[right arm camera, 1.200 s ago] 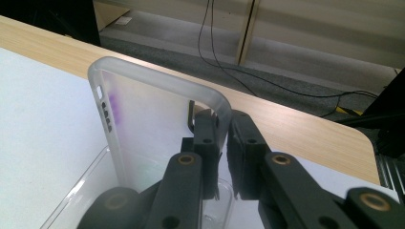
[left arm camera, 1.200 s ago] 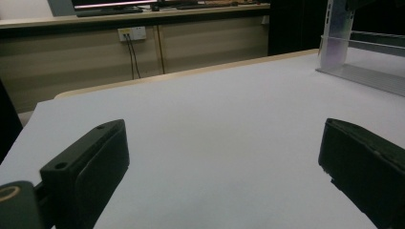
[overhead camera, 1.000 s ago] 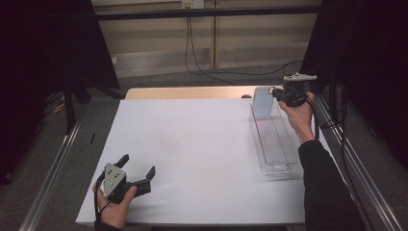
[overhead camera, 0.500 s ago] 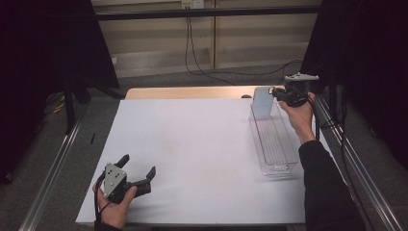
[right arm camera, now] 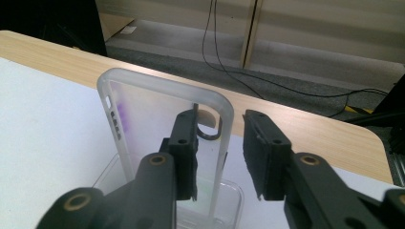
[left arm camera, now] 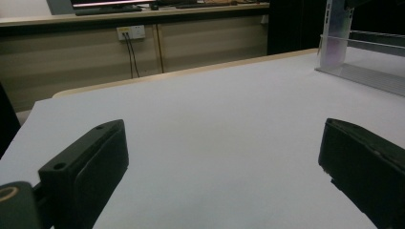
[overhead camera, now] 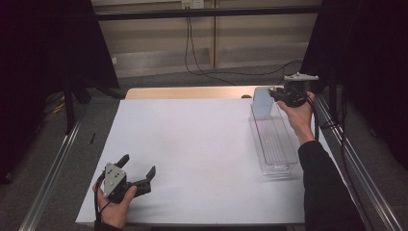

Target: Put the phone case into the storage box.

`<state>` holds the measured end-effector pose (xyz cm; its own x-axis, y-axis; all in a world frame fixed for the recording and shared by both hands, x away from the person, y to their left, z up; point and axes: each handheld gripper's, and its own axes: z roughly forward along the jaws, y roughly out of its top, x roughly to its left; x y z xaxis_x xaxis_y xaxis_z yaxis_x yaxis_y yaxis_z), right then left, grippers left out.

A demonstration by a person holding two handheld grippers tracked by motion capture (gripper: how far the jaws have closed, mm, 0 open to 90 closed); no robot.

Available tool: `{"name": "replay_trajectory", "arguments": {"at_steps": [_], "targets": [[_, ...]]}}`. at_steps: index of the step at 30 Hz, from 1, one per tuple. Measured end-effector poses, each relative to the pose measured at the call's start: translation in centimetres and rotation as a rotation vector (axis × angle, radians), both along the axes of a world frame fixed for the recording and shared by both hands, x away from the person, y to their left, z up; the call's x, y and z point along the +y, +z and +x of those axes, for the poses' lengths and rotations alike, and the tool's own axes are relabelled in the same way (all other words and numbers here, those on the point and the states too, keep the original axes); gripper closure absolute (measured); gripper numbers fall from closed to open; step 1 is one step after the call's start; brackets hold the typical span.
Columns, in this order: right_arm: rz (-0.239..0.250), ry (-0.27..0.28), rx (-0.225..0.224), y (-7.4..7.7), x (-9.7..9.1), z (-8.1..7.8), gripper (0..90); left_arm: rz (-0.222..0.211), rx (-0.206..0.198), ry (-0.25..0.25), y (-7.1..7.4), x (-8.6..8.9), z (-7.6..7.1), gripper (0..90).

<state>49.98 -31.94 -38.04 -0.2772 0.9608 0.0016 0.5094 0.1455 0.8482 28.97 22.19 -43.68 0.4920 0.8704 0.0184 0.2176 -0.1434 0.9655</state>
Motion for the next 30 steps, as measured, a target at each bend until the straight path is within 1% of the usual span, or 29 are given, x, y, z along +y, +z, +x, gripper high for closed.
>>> {"name": "replay_trajectory", "arguments": {"at_steps": [1, 2, 4, 6, 8, 9, 11, 14, 15, 16, 18, 20, 22, 23, 24, 25, 26, 28, 30], "targets": [[0.0, 0.001, -0.001, -0.01, 0.01, 0.0, 63.9, 0.008, -0.004, 0.001, 0.03, 0.04, 0.01, 3.0], [0.001, 0.0, -0.003, -0.02, 0.01, 0.0, 63.1, 0.0, 0.0, 0.0, 0.0, -0.04, -0.02, 3.0], [0.006, 0.002, 0.002, -0.06, 0.01, 0.0, 60.2, -0.002, 0.001, -0.001, 0.01, -0.05, -0.03, 3.0], [0.006, 0.008, 0.004, -0.11, 0.04, -0.03, 59.7, 0.003, -0.007, 0.0, 0.07, 0.01, -0.04, 3.0], [0.006, 0.011, 0.004, -0.13, 0.04, -0.06, 54.2, 0.003, -0.007, -0.001, 0.06, 0.0, 0.0, 3.1], [0.008, 0.011, 0.005, -0.13, 0.03, -0.07, 53.9, 0.005, -0.005, -0.001, 0.04, -0.02, 0.02, 3.1], [0.012, 0.011, 0.001, -0.08, 0.07, -0.16, 46.4, 0.01, -0.005, -0.005, 0.06, -0.03, 0.01, 3.1], [0.011, 0.025, -0.008, -0.02, 0.24, -0.26, 33.2, 0.001, -0.001, -0.002, 0.03, -0.11, -0.02, 3.1], [0.007, 0.027, -0.01, -0.01, 0.31, -0.28, 28.5, 0.012, -0.005, -0.004, 0.06, -0.01, 0.0, 3.0], [0.003, 0.022, -0.012, 0.01, 0.34, -0.3, 25.9, 0.006, -0.006, -0.003, 0.06, -0.02, 0.0, 3.1], [0.013, 0.022, -0.021, 0.05, 0.32, -0.31, 18.4, 0.004, -0.007, -0.001, 0.06, -0.03, 0.01, 3.1], [0.018, 0.019, -0.018, 0.05, 0.29, -0.31, 16.5, 0.004, -0.006, -0.003, 0.07, -0.03, 0.0, 3.1], [0.008, 0.016, -0.014, 0.02, 0.27, -0.32, 14.8, 0.004, -0.006, -0.004, 0.07, -0.07, -0.01, 3.1], [0.011, 0.019, -0.011, 0.0, 0.23, -0.32, 13.1, 0.005, -0.005, -0.006, 0.06, -0.08, 0.01, 3.0], [0.024, 0.011, -0.009, -0.02, 0.15, -0.33, 10.6, -0.003, -0.002, -0.005, 0.03, -0.13, -0.01, 3.1], [0.032, 0.012, -0.005, -0.05, 0.11, -0.34, 8.5, 0.006, -0.004, -0.005, 0.06, -0.06, 0.01, 3.1], [0.035, 0.017, 0.001, -0.09, 0.11, -0.36, 5.9, 0.001, -0.006, -0.001, 0.06, -0.09, 0.03, 3.0], [0.028, 0.021, 0.006, -0.11, 0.18, -0.52, 6.3, 0.003, -0.006, 0.001, 0.08, -0.08, 0.07, 3.1], [0.03, 0.024, 0.005, -0.05, 0.22, -0.66, 7.6, 0.0, -0.006, 0.003, 0.13, -0.17, 0.11, 3.1]]}}
